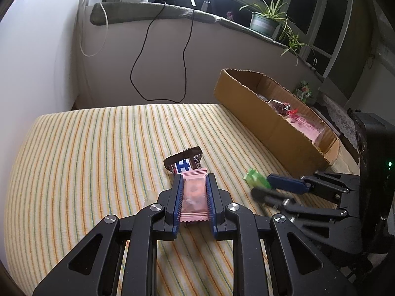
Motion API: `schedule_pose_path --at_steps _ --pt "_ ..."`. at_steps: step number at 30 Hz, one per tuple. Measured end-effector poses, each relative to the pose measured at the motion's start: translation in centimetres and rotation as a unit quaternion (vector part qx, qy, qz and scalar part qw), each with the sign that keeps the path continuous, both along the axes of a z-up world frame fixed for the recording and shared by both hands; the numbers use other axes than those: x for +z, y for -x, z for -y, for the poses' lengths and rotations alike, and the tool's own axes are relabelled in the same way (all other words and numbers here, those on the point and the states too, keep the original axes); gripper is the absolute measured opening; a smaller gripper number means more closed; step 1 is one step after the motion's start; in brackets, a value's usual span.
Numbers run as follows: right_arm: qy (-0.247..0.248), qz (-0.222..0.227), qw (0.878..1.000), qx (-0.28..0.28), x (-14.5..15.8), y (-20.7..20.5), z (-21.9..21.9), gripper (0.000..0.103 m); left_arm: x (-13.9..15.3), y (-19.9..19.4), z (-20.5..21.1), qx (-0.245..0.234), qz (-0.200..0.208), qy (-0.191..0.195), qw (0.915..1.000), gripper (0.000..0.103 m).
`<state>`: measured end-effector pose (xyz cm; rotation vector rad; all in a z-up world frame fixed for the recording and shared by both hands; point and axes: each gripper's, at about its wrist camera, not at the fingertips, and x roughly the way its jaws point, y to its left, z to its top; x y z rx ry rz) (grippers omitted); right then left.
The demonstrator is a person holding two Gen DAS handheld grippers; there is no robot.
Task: Organize snacks
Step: 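Lift the pink packet with the left gripper while the right gripper grasps the green packet, then carry the pink packet with the left gripper over the box while the right carries the green packet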
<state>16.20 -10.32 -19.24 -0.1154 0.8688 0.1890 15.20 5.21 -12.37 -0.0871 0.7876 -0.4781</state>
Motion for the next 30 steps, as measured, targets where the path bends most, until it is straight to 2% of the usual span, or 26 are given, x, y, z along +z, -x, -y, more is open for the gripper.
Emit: schedule_pose_path --at_steps 1,2,19,30 --pt "-0.004 0.001 1.000 -0.001 0.0 0.0 0.2 0.027 0.0 0.0 0.0 0.002 0.000 0.000 1.0000 0.017" --pt "-0.010 0.001 1.000 -0.002 0.0 0.0 0.4 0.024 0.1 0.1 -0.1 0.004 0.000 -0.001 1.0000 0.017" --pt "-0.074 0.016 0.996 0.037 1.4 1.9 0.8 0.021 1.7 2.5 -1.4 0.051 -0.002 -0.013 0.9986 0.017" --pt "-0.114 0.062 0.990 0.060 5.9 3.8 4.3 0.021 5.7 2.1 2.8 0.047 0.030 -0.028 0.9981 0.017"
